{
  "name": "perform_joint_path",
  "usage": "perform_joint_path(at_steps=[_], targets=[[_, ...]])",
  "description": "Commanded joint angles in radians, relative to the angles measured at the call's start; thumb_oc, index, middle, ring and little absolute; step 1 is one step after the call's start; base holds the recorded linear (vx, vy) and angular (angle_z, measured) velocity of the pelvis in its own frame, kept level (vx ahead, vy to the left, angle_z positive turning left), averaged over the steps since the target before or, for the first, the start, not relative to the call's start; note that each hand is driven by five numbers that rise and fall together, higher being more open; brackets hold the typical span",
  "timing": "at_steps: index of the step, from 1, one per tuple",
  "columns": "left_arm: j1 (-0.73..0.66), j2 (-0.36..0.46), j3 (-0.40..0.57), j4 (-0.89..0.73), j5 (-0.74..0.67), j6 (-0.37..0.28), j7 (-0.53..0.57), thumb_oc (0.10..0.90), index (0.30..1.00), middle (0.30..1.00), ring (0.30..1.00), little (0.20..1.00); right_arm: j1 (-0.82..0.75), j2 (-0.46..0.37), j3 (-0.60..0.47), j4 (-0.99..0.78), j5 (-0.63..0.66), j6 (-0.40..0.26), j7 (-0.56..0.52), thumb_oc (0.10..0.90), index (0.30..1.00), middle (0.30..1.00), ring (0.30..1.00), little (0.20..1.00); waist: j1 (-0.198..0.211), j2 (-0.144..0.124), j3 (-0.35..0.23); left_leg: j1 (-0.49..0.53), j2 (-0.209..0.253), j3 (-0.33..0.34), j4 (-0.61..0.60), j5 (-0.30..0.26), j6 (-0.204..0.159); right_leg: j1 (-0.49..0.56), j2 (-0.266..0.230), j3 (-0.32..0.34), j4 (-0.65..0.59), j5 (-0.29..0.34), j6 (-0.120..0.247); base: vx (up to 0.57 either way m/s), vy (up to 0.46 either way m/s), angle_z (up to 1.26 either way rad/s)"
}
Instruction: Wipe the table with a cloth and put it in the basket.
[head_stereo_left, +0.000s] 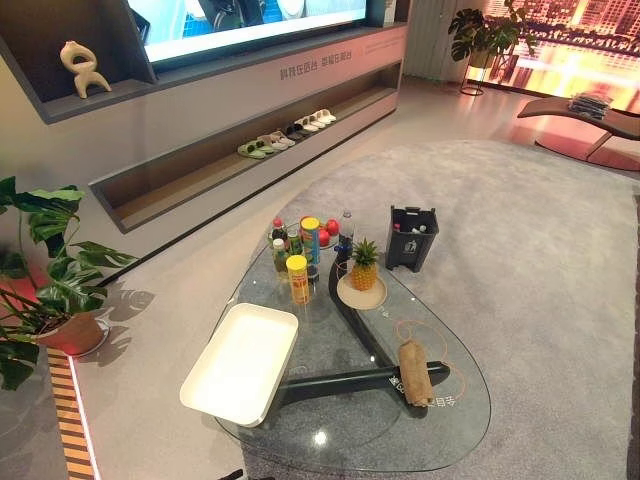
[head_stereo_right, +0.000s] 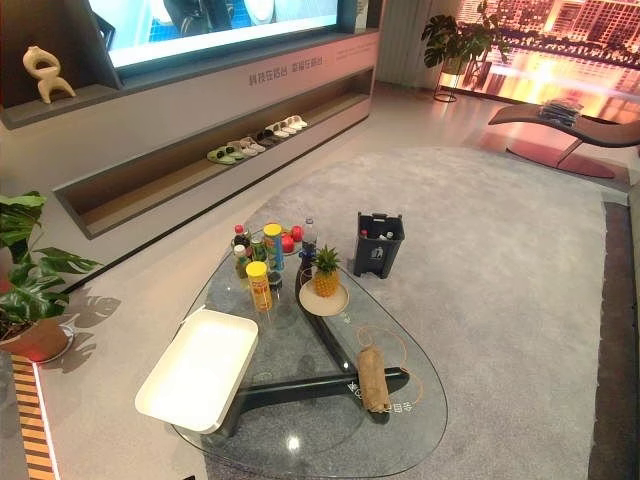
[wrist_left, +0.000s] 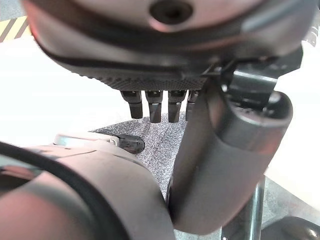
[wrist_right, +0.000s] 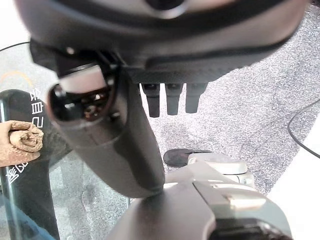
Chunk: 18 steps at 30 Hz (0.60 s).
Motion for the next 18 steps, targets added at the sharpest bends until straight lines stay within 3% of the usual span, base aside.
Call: perform_joint_path(at_steps=[1,18], targets=[[-0.062,-0.024,-0.007,0.051,0.003,-0.027,-0.002,0.800,0.900,0.900,0.900,0.900,-0.063,0.028,-0.003,0.069,-0.014,-0.015,0.025,0.800,0.900,0.900,0.900,0.900,0.005,-0.011,0.038,0.018,-0.081,-0.037,0.012,-0.094,0.041,-0.022,-0.020,-0.055,0.010,0.011,0.036,0.00,0.000,0.00],[-0.045,-0.029,-0.005,0.051,0.027,-0.035,0.019,0.800,0.900,0.900,0.900,0.900,-0.069,0.026,-0.010,0.057,0.002,-0.140,0.016,0.800,0.900,0.900,0.900,0.900,0.011,-0.016,0.040,0.022,-0.086,-0.041,0.014,-0.097,0.044,-0.020,-0.019,-0.055,0.010,0.014,0.037,0.01,-0.002,0.00]])
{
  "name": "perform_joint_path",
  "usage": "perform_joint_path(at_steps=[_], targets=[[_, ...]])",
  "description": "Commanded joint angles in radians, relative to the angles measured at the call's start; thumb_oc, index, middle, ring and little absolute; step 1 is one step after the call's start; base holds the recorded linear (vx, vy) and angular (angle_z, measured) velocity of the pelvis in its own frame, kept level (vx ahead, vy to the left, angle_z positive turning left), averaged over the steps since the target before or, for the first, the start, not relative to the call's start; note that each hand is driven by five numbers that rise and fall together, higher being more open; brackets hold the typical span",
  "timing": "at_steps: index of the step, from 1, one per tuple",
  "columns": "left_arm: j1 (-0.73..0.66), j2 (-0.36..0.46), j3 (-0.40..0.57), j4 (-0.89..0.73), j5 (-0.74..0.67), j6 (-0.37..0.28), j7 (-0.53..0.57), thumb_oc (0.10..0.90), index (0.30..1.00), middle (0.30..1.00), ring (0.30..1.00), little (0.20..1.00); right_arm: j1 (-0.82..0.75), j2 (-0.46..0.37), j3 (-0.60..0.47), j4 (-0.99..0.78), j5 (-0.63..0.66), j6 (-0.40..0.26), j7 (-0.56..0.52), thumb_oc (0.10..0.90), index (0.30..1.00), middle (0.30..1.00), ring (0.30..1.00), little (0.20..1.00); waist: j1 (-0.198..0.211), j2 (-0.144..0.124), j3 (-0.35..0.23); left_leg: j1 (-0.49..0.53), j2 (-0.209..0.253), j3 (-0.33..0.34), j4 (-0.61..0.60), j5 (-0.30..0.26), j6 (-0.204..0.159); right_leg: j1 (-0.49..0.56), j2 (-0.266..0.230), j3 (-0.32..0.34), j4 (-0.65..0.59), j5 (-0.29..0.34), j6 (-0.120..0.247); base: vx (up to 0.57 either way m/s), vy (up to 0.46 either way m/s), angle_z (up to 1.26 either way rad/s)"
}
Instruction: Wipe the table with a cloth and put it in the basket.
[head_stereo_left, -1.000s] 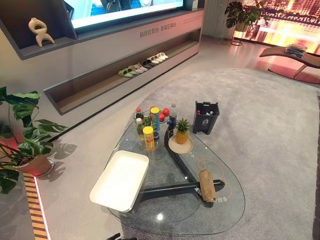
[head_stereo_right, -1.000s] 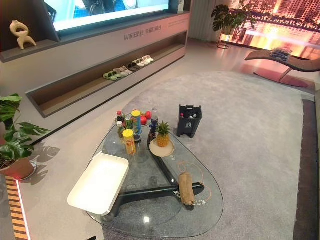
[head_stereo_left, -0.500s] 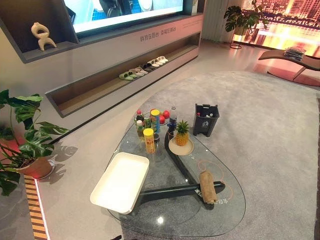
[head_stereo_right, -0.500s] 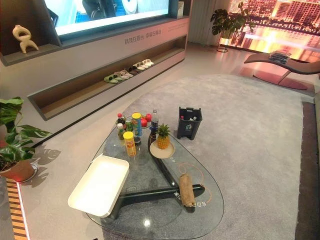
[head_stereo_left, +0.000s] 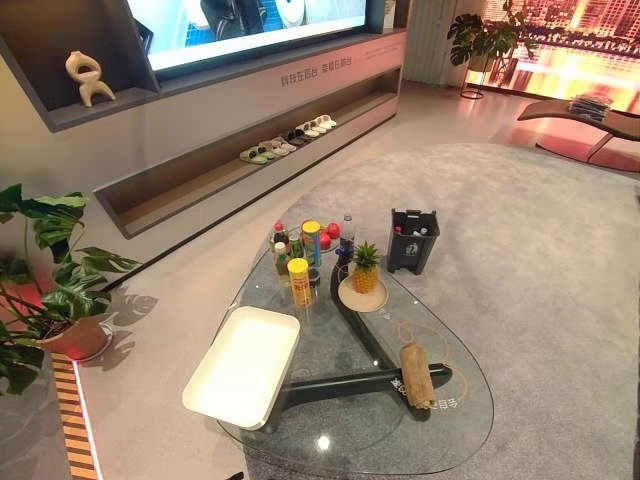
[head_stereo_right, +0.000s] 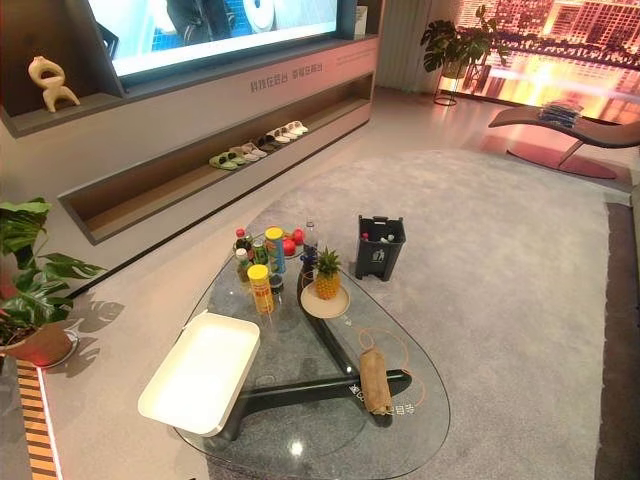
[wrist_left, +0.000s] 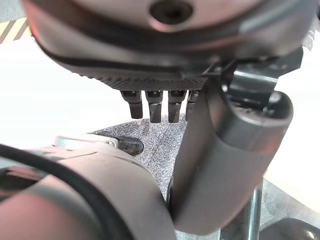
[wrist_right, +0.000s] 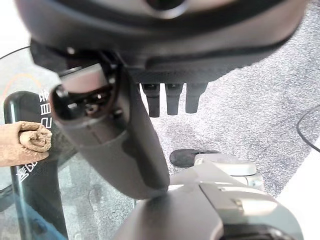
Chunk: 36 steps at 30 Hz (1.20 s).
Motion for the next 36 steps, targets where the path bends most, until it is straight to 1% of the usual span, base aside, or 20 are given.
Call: perform_joint_path(at_steps=[1,5,8,10,11,12,13,16,17,19,20,23,25,26,27,28,30,31,33,36], targets=[[-0.052,-0.020,-0.006,0.049,0.025,-0.029,0.007,0.800,0.900,0.900,0.900,0.900,-0.075,0.024,-0.005,0.021,0.006,-0.071,0.017,0.800,0.900,0.900,0.900,0.900,0.011,-0.029,0.049,0.019,-0.085,-0.039,0.016,-0.097,0.044,-0.024,-0.019,-0.055,0.011,0.015,0.038,0.04,-0.015,0.00],[-0.046,-0.017,-0.005,0.043,0.027,-0.030,0.005,0.800,0.900,0.900,0.900,0.900,-0.073,0.022,-0.005,-0.011,0.013,-0.109,0.007,0.800,0.900,0.900,0.900,0.900,0.014,-0.036,0.058,0.010,-0.084,-0.030,0.027,-0.098,0.043,-0.029,-0.021,-0.061,0.014,0.018,0.040,0.04,-0.024,0.00],[-0.040,-0.001,-0.012,0.019,0.019,-0.032,-0.001,0.800,0.900,0.900,0.900,0.900,-0.074,0.013,0.007,-0.100,0.063,-0.141,-0.007,0.800,0.900,0.900,0.900,0.900,0.016,-0.048,0.084,-0.019,-0.082,-0.019,0.049,-0.100,0.046,-0.056,-0.025,-0.066,0.026,0.024,0.041,0.00,-0.039,0.00],[-0.042,0.002,-0.017,0.010,0.011,-0.033,-0.001,0.800,0.900,0.900,0.900,0.900,-0.076,0.011,0.011,-0.126,0.079,-0.144,-0.012,0.800,0.900,0.900,0.900,0.900,0.016,-0.050,0.091,-0.028,-0.081,-0.016,0.053,-0.100,0.046,-0.064,-0.024,-0.066,0.028,0.026,0.041,-0.02,-0.029,-0.02],[-0.042,0.007,-0.020,-0.003,0.004,-0.037,-0.002,0.800,0.900,0.900,0.900,0.900,-0.076,0.008,0.016,-0.170,0.099,-0.144,-0.024,0.800,0.900,0.900,0.900,0.900,0.016,-0.053,0.100,-0.040,-0.081,-0.014,0.060,-0.099,0.048,-0.077,-0.024,-0.063,0.032,0.029,0.041,-0.11,-0.065,-0.03],[-0.040,0.016,-0.035,-0.032,-0.007,-0.046,-0.002,0.800,0.900,0.900,0.900,0.900,-0.076,0.000,0.031,-0.279,0.129,-0.139,-0.061,0.800,0.900,0.900,0.900,0.900,0.014,-0.060,0.123,-0.072,-0.081,-0.007,0.081,-0.101,0.052,-0.108,-0.024,-0.059,0.045,0.032,0.039,-0.15,-0.076,-0.03],[-0.042,0.021,-0.042,-0.046,-0.017,-0.050,0.000,0.800,0.900,0.900,0.900,0.900,-0.078,-0.006,0.038,-0.330,0.138,-0.142,-0.076,0.800,0.900,0.900,0.900,0.900,0.012,-0.062,0.138,-0.090,-0.081,-0.004,0.093,-0.101,0.053,-0.124,-0.024,-0.057,0.051,0.034,0.037,-0.17,-0.077,-0.02],[-0.045,0.029,-0.051,-0.083,-0.042,-0.056,0.012,0.800,0.900,0.900,0.900,0.900,-0.083,-0.024,0.054,-0.482,0.154,-0.113,-0.131,0.800,0.900,0.900,0.900,0.900,0.006,-0.068,0.177,-0.135,-0.082,0.001,0.132,-0.102,0.054,-0.165,-0.023,-0.055,0.077,0.034,0.033,-0.14,-0.036,-0.05],[-0.045,0.035,-0.054,-0.107,-0.057,-0.062,0.010,0.800,0.900,0.900,0.900,0.900,-0.084,-0.039,0.061,-0.565,0.164,-0.115,-0.153,0.800,0.900,0.900,0.900,0.900,0.002,-0.070,0.203,-0.167,-0.084,0.003,0.165,-0.105,0.054,-0.188,-0.024,-0.057,0.094,0.032,0.028,-0.11,-0.008,-0.02],[-0.044,0.038,-0.058,-0.125,-0.067,-0.065,0.009,0.800,0.900,0.900,0.900,0.900,-0.082,-0.050,0.062,-0.631,0.171,-0.106,-0.169,0.800,0.900,0.900,0.900,0.900,-0.002,-0.070,0.217,-0.187,-0.086,0.002,0.189,-0.107,0.054,-0.203,-0.025,-0.059,0.108,0.029,0.026,-0.08,-0.002,-0.01],[-0.035,0.042,-0.058,-0.144,-0.075,-0.068,0.006,0.800,0.900,0.900,0.900,0.900,-0.074,-0.065,0.060,-0.714,0.166,-0.105,-0.187,0.800,0.900,0.900,0.900,0.900,-0.008,-0.069,0.235,-0.208,-0.088,0.004,0.213,-0.109,0.051,-0.218,-0.026,-0.063,0.123,0.025,0.023,-0.03,0.006,0.01],[-0.024,0.044,-0.059,-0.162,-0.082,-0.068,0.007,0.800,0.900,0.900,0.900,0.900,-0.065,-0.078,0.060,-0.787,0.154,-0.099,-0.215,0.800,0.900,0.900,0.900,0.900,-0.014,-0.067,0.248,-0.223,-0.089,0.006,0.225,-0.109,0.050,-0.229,-0.026,-0.063,0.132,0.023,0.021,0.00,0.000,0.00],[-0.015,0.047,-0.058,-0.182,-0.092,-0.070,0.004,0.800,0.900,0.900,0.900,0.900,-0.059,-0.092,0.053,-0.846,0.138,-0.115,-0.231,0.800,0.900,0.900,0.900,0.900,-0.020,-0.066,0.263,-0.239,-0.089,0.009,0.235,-0.110,0.048,-0.242,-0.027,-0.063,0.139,0.018,0.018,0.00,0.000,0.00],[-0.014,0.050,-0.060,-0.196,-0.100,-0.076,0.002,0.800,0.900,0.900,0.900,0.900,-0.060,-0.105,0.048,-0.890,0.107,-0.135,-0.257,0.800,0.900,0.900,0.900,0.900,-0.024,-0.066,0.278,-0.260,-0.089,0.013,0.245,-0.110,0.049,-0.264,-0.028,-0.062,0.152,0.015,0.017,0.00,0.000,0.00],[-0.015,0.051,-0.061,-0.198,-0.101,-0.078,0.003,0.800,0.900,0.900,0.900,0.900,-0.062,-0.106,0.047,-0.897,0.103,-0.137,-0.262,0.800,0.900,0.900,0.900,0.900,-0.025,-0.066,0.282,-0.266,-0.089,0.013,0.250,-0.110,0.049,-0.270,-0.028,-0.062,0.156,0.015,0.017,-0.08,-0.016,0.01],[-0.019,0.053,-0.066,-0.213,-0.106,-0.084,0.006,0.800,0.900,0.900,0.900,0.900,-0.072,-0.112,0.043,-0.933,0.087,-0.152,-0.298,0.800,0.900,0.900,0.900,0.900,-0.027,-0.066,0.302,-0.299,-0.089,0.013,0.271,-0.110,0.049,-0.303,-0.030,-0.063,0.177,0.013,0.014,-0.09,-0.014,0.00],[-0.028,0.053,-0.074,-0.227,-0.110,-0.088,0.012,0.800,0.900,0.900,0.900,0.900,-0.086,-0.121,0.038,-0.964,0.074,-0.177,-0.336,0.800,0.900,0.900,0.900,0.900,-0.029,-0.064,0.323,-0.333,-0.089,0.011,0.293,-0.108,0.048,-0.337,-0.031,-0.064,0.202,0.011,0.011,-0.08,-0.008,-0.02],[-0.028,0.053,-0.074,-0.228,-0.110,-0.088,0.012,0.800,0.900,0.900,0.900,0.900,-0.086,-0.121,0.038,-0.964,0.074,-0.177,-0.336,0.800,0.900,0.900,0.900,0.900,-0.030,-0.064,0.322,-0.334,-0.089,0.011,0.294,-0.108,0.048,-0.338,-0.031,-0.064,0.203,0.010,0.011,-0.05,0.000,-0.02],[-0.032,0.061,-0.092,-0.274,-0.089,-0.085,0.005,0.800,0.900,0.900,0.900,0.900,-0.106,-0.136,0.023,-1.029,0.071,-0.203,-0.397,0.800,0.900,0.900,0.900,0.900,-0.032,-0.054,0.357,-0.377,-0.089,0.007,0.323,-0.106,0.048,-0.387,-0.031,-0.065,0.246,0.002,0.006,-0.06,0.013,-0.01],[-0.032,0.063,-0.111,-0.302,-0.089,-0.082,0.012,0.800,0.900,0.900,0.900,0.900,-0.121,-0.146,0.010,-1.069,0.055,-0.217,-0.454,0.800,0.900,0.900,0.900,0.900,-0.034,-0.043,0.379,-0.401,-0.090,0.004,0.331,-0.104,0.049,-0.416,-0.030,-0.066,0.265,-0.002,0.004,-0.05,0.040,0.02]])
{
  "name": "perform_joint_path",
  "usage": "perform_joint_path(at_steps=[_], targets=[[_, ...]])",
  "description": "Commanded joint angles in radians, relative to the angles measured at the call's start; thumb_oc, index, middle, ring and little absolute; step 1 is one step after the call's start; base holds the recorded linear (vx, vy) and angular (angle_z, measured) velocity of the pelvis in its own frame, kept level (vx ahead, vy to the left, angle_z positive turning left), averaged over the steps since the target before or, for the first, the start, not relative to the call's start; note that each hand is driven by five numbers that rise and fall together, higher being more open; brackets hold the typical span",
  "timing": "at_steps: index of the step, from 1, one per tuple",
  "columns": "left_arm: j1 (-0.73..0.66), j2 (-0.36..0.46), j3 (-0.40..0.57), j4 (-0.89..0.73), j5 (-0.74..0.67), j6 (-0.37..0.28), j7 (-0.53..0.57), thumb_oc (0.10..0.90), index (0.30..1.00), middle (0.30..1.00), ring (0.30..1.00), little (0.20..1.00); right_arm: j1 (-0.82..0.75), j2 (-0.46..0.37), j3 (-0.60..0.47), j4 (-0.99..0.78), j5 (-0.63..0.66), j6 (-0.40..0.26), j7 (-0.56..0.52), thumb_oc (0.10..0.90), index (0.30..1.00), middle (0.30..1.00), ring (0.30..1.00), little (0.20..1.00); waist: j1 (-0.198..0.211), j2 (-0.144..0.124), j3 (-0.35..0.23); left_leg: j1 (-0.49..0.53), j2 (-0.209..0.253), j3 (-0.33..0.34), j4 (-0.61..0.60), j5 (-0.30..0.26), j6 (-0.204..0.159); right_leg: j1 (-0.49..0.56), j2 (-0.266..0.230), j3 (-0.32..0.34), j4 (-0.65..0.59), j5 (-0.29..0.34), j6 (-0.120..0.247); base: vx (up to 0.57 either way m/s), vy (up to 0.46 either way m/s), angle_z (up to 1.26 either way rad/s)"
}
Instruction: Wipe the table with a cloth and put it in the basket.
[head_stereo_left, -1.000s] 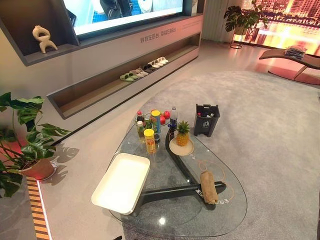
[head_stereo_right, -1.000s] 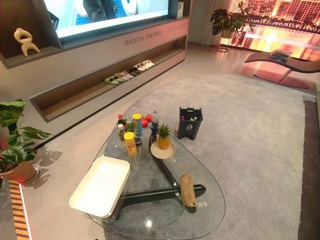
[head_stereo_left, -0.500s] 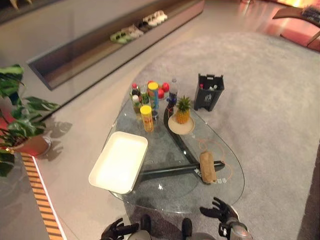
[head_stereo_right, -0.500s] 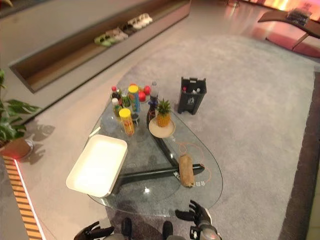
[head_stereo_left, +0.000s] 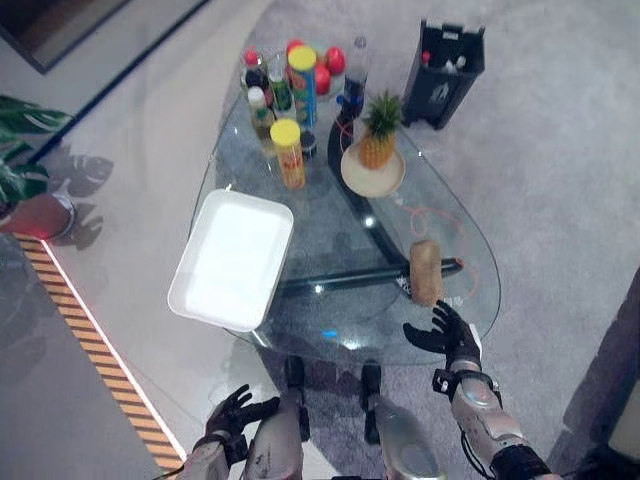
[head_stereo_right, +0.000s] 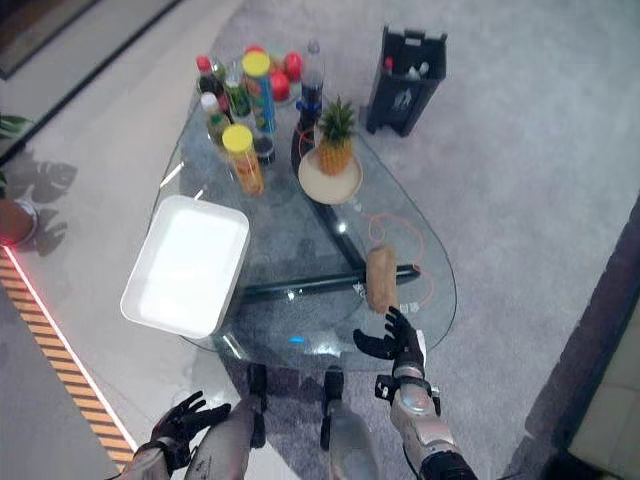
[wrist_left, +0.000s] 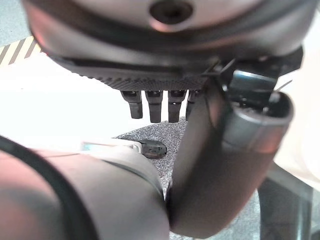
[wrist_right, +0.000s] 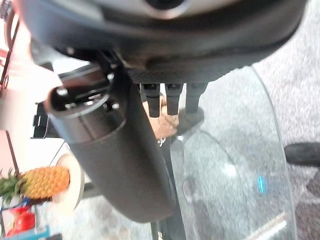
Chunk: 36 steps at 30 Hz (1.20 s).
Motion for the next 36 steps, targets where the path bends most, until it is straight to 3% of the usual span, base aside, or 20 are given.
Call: perform_joint_path(at_steps=[1,9,21,36], targets=[[0.064,-0.023,-0.036,-0.011,0.003,-0.014,0.027,0.800,0.900,0.900,0.900,0.900,-0.010,-0.065,-0.032,-0.180,-0.065,-0.115,-0.129,0.800,0.900,0.900,0.900,0.900,-0.020,-0.007,-0.024,-0.088,-0.068,-0.009,0.190,-0.112,0.026,-0.076,0.001,-0.073,0.062,-0.001,-0.025,-0.07,0.061,-0.01],[0.024,0.004,-0.032,-0.076,-0.029,0.006,0.043,0.800,0.900,0.900,0.900,0.900,-0.090,-0.112,-0.050,-0.278,-0.187,-0.096,-0.265,0.800,0.900,0.900,0.900,0.900,-0.016,0.011,0.041,-0.146,-0.077,-0.001,0.218,-0.113,0.027,-0.138,-0.007,-0.075,0.086,0.002,-0.022,-0.03,0.020,-0.02],[-0.003,0.001,-0.073,-0.132,-0.047,0.024,0.059,0.800,0.900,0.900,0.900,0.900,-0.218,-0.134,-0.032,-0.305,-0.219,0.001,-0.392,0.800,0.900,0.900,0.900,0.900,-0.007,0.011,0.041,-0.301,-0.081,0.007,0.266,-0.115,0.030,-0.292,-0.018,-0.081,0.120,0.015,-0.021,0.00,0.001,0.00],[-0.026,0.008,-0.092,-0.187,-0.081,0.054,0.106,0.800,0.900,0.900,0.900,0.900,-0.319,-0.150,-0.026,-0.311,-0.198,0.038,-0.487,0.800,0.900,0.900,0.900,0.900,0.001,0.030,0.041,-0.440,-0.093,0.009,0.304,-0.119,0.040,-0.447,-0.028,-0.072,0.161,0.032,-0.014,0.02,0.031,0.04]])
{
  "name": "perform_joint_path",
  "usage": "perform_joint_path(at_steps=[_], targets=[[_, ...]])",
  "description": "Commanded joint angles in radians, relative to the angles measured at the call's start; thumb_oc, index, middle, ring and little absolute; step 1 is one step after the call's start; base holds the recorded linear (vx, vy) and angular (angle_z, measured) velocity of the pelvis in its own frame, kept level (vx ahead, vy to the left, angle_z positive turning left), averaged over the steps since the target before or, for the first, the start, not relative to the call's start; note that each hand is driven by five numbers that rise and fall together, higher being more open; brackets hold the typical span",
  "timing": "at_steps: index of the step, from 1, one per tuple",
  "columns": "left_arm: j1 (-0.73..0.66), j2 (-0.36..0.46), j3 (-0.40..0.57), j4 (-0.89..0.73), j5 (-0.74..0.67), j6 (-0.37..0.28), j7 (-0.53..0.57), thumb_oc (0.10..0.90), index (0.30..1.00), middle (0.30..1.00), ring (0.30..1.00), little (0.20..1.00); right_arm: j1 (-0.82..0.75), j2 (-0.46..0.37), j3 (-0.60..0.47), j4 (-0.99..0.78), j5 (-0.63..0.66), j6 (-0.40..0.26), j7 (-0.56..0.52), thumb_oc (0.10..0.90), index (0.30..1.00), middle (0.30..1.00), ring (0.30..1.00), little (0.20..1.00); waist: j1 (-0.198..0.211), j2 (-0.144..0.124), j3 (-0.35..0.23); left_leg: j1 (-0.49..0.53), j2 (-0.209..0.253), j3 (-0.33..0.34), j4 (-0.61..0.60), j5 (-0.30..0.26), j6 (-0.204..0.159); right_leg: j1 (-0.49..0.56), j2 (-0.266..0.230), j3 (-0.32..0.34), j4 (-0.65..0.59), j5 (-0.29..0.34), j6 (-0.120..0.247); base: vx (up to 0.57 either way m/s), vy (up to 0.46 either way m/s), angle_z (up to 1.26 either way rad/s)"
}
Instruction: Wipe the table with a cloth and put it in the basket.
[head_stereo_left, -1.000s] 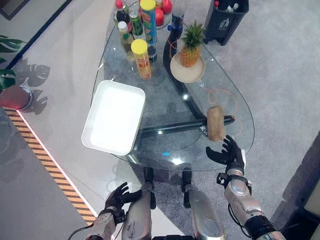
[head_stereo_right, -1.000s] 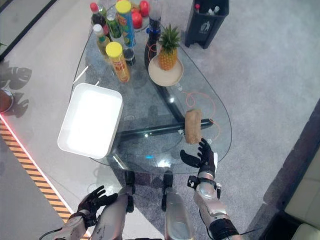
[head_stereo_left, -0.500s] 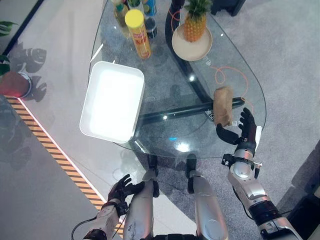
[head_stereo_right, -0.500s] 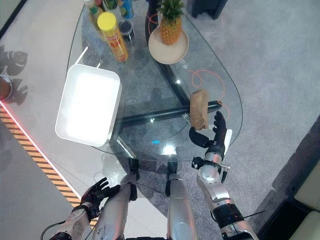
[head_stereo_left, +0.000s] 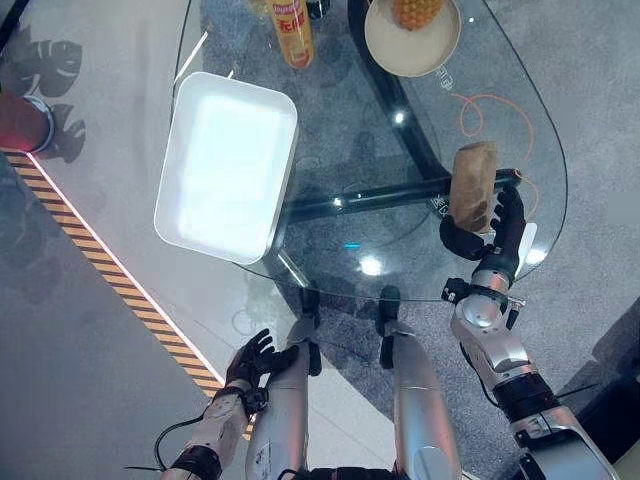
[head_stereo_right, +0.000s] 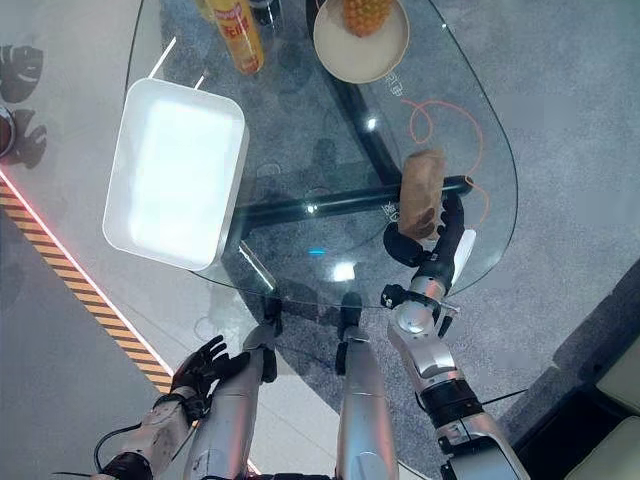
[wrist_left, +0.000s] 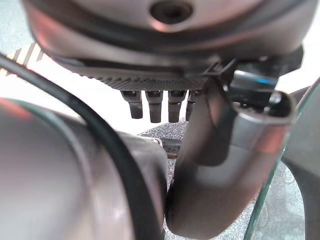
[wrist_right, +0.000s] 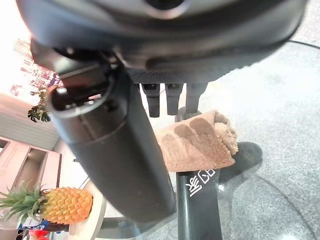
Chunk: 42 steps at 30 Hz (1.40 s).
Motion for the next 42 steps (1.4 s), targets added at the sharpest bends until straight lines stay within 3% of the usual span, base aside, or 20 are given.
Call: perform_joint_path(at_steps=[1,25,42], targets=[[0.054,0.004,-0.022,0.006,-0.016,0.035,0.034,0.800,0.900,0.900,0.900,0.900,-0.013,-0.070,-0.025,-0.137,-0.032,-0.046,-0.076,0.800,0.900,0.900,0.900,0.900,-0.016,-0.015,-0.010,-0.066,-0.058,0.016,0.192,-0.157,0.021,0.008,0.021,-0.092,-0.131,0.094,-0.005,0.01,0.021,0.03],[0.007,0.007,-0.066,-0.008,-0.053,0.028,0.044,0.800,0.900,0.900,0.900,0.900,-0.206,-0.151,-0.031,0.047,0.070,0.024,-0.193,0.800,0.900,0.900,0.900,0.900,0.007,0.013,-0.010,-0.206,-0.069,-0.002,0.241,-0.160,0.021,-0.139,0.020,-0.089,-0.095,0.116,-0.004,0.00,0.001,0.00],[-0.006,0.005,-0.067,0.002,-0.069,0.016,0.042,0.800,0.900,0.900,0.900,0.900,-0.232,-0.137,0.010,0.085,0.211,0.076,-0.090,0.800,0.900,0.900,0.900,0.900,0.015,0.014,-0.010,-0.234,-0.073,-0.014,0.249,-0.157,0.020,-0.171,0.018,-0.088,-0.084,0.120,-0.005,0.00,0.001,0.01]])
